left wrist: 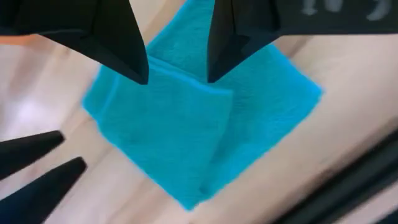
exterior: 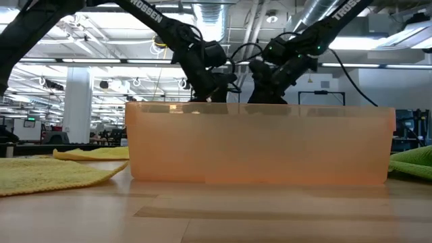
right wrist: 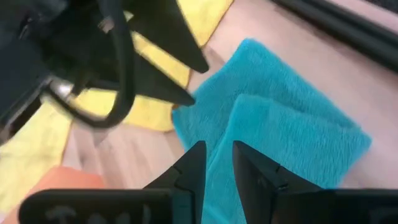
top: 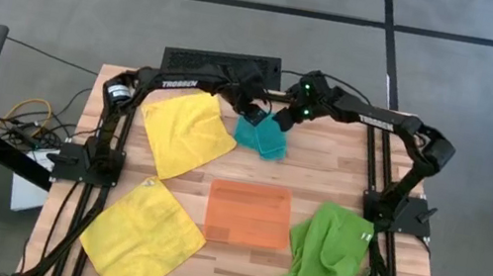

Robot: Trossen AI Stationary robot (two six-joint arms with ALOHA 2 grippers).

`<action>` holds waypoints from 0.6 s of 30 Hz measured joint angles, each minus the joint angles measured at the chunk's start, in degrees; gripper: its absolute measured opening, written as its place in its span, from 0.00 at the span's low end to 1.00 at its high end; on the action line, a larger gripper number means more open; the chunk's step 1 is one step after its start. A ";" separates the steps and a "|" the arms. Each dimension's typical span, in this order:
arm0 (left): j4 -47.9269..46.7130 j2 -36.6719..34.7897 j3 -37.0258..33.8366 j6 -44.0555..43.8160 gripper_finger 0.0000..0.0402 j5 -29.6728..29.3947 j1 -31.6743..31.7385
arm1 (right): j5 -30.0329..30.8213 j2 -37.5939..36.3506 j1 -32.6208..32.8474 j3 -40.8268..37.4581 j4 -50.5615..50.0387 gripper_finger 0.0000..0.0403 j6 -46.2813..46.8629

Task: Fold microfiber towels
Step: Fold the blue towel

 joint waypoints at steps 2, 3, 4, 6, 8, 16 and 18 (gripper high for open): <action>0.01 0.00 -0.93 -1.87 0.38 1.02 0.97 | -0.11 -1.79 -0.10 0.01 -0.35 0.26 -1.04; 0.14 0.00 -1.49 -2.69 0.37 1.00 1.46 | -0.11 -2.63 -0.07 0.01 -0.56 0.26 -1.45; 0.06 0.00 -1.87 -3.17 0.37 0.80 1.97 | -0.12 -3.37 -0.07 0.01 -1.05 0.26 -1.63; 0.37 0.02 -2.19 -3.39 0.36 0.67 2.71 | -0.11 -4.82 0.23 0.01 -1.43 0.26 -1.69; 1.99 0.36 -2.76 -3.82 0.35 1.51 3.28 | -0.14 -6.27 0.57 0.01 -1.25 0.26 -1.71; 4.73 4.11 -2.86 -4.68 0.33 5.10 3.28 | -0.09 -11.17 1.84 0.01 -1.42 0.26 -1.71; 5.39 5.14 -2.84 -4.76 0.33 5.57 3.11 | -0.08 -12.11 1.90 0.01 -1.52 0.26 -1.69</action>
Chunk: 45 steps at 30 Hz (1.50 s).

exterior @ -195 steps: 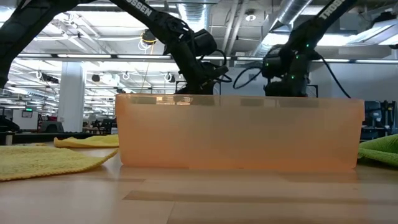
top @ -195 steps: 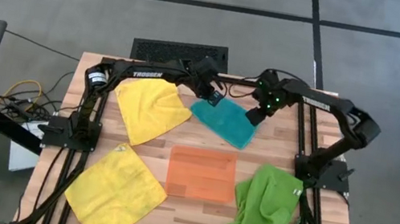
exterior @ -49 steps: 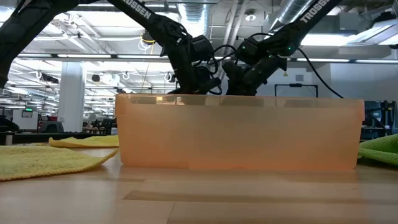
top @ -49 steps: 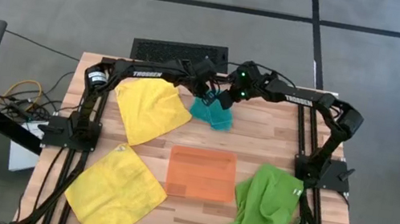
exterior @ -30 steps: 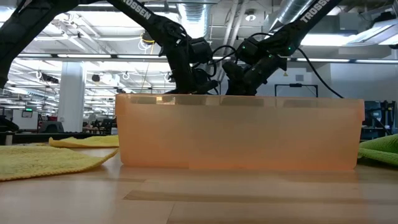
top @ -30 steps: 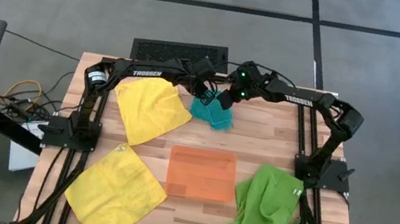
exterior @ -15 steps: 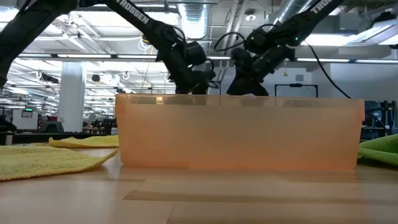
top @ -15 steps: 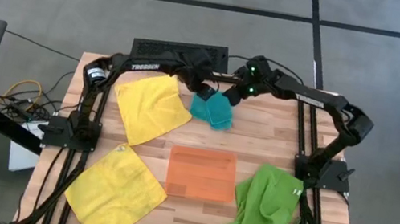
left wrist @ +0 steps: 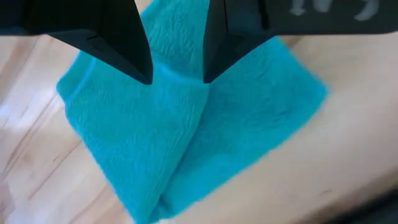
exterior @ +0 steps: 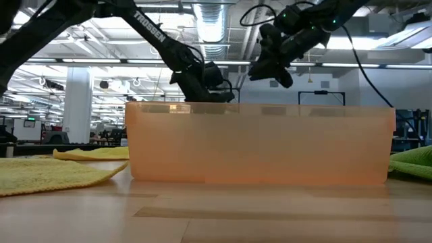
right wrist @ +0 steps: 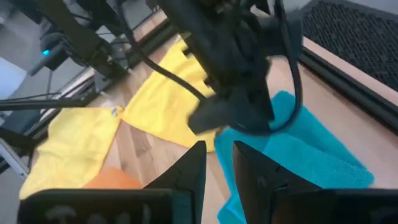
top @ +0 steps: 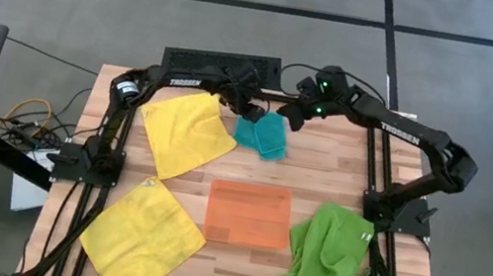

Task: Fold microfiber towels
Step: Fold the blue towel

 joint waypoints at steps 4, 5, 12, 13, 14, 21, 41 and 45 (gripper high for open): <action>0.45 2.29 0.01 0.04 0.33 0.74 -0.45 | 0.04 -1.73 -0.02 0.00 0.06 0.26 0.00; 0.28 2.58 0.04 0.06 0.33 0.22 -0.52 | 0.09 -1.99 -0.04 0.00 0.19 0.26 0.00; 0.81 2.53 0.44 0.36 0.33 -1.56 -0.52 | 0.24 -2.82 -0.03 0.00 -0.10 0.26 0.01; 0.84 2.53 0.44 0.35 0.33 -1.56 -0.53 | 0.23 -2.84 -0.03 0.00 0.01 0.26 0.00; 1.00 2.53 0.44 0.35 0.33 -1.56 -0.54 | 0.23 -2.84 -0.03 0.00 0.01 0.26 0.00; 0.91 2.53 0.44 -0.75 0.33 -2.53 -0.54 | 0.23 -2.84 -0.14 0.00 0.01 0.26 0.00; -0.02 2.48 0.44 2.95 0.02 0.22 -0.53 | 0.65 -2.84 -0.14 0.00 0.03 0.26 0.00; -5.22 2.25 3.70 5.07 0.00 0.72 -0.11 | 0.65 -2.84 -0.14 0.00 0.01 0.26 0.02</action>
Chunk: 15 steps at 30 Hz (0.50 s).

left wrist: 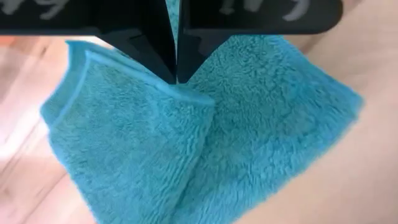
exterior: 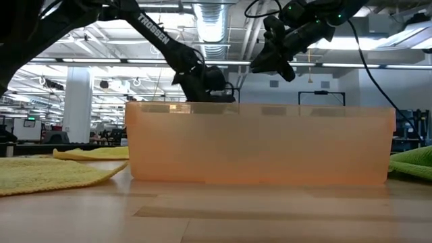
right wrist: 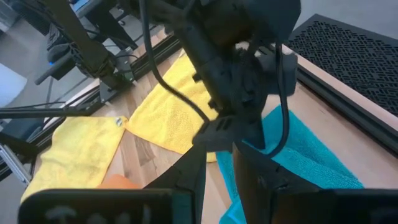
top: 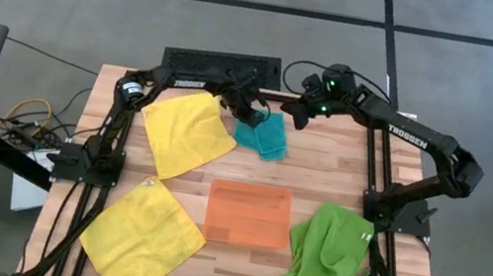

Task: Fold microfiber towels
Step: Fold the blue towel

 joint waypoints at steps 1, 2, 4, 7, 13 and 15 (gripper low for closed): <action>-1.94 -0.12 1.42 1.51 0.00 -1.12 0.03 | 0.00 0.00 0.00 0.00 0.00 0.26 0.00; -4.06 -0.21 3.06 3.12 0.00 -2.19 0.03 | 0.00 0.00 0.00 0.00 0.00 0.26 0.00; -7.88 -0.06 6.42 6.17 0.00 -4.02 -0.03 | -0.02 0.00 0.00 0.00 0.00 0.26 0.00; -12.06 0.68 10.97 9.35 0.00 -5.45 -0.81 | -0.02 0.00 -0.01 0.00 0.00 0.26 0.00; -21.28 8.03 21.80 12.67 0.00 -7.24 -2.62 | -0.26 -0.29 -0.37 0.00 -0.13 0.26 0.00; -24.80 11.58 25.89 12.90 0.00 -7.21 -2.95 | -0.27 -0.42 -0.39 0.00 -0.13 0.26 0.01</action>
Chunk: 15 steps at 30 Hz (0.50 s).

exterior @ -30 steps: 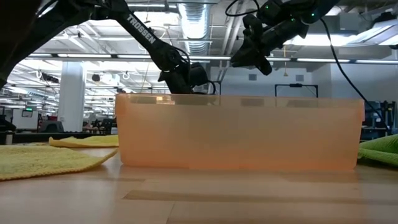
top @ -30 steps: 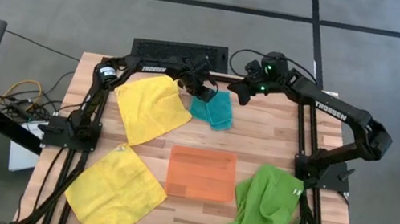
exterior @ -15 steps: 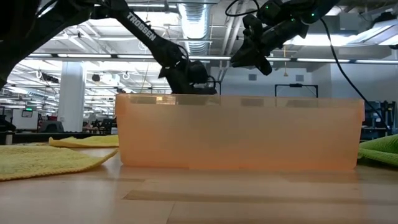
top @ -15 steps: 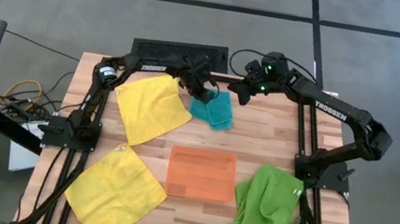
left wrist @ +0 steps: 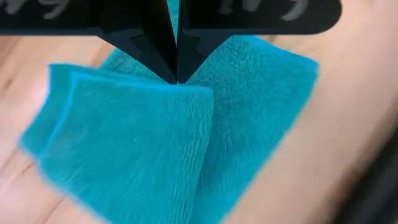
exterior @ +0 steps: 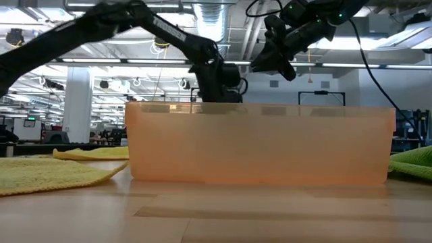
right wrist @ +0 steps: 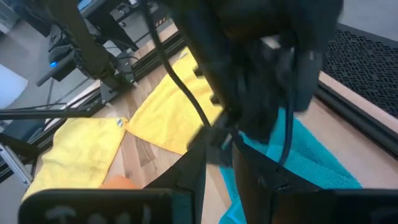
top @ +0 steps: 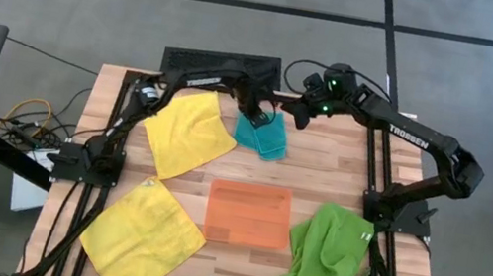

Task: Fold microfiber towels
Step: Fold the blue towel

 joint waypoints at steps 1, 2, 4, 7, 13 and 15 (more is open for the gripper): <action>-0.90 1.52 1.97 -0.34 0.00 -0.03 -0.13 | 0.01 0.00 0.00 0.00 -0.04 0.26 0.00; -1.94 2.77 3.90 -0.66 0.00 -0.03 -0.17 | 0.01 0.00 0.00 0.00 -0.14 0.26 0.01; -3.41 4.24 7.13 -0.85 0.00 0.44 -0.17 | -0.08 -0.04 0.00 0.00 -0.15 0.26 0.01; -4.32 4.46 9.67 0.22 0.00 1.68 -0.17 | -0.14 -0.11 0.00 0.00 -0.28 0.26 0.01; -4.38 4.28 12.20 -0.13 0.01 -0.60 -0.17 | -0.14 -0.11 0.00 0.00 -0.31 0.26 0.01; -4.76 4.38 11.94 -1.18 0.04 -1.31 -0.04 | -0.14 -0.11 0.00 0.00 -0.31 0.26 0.01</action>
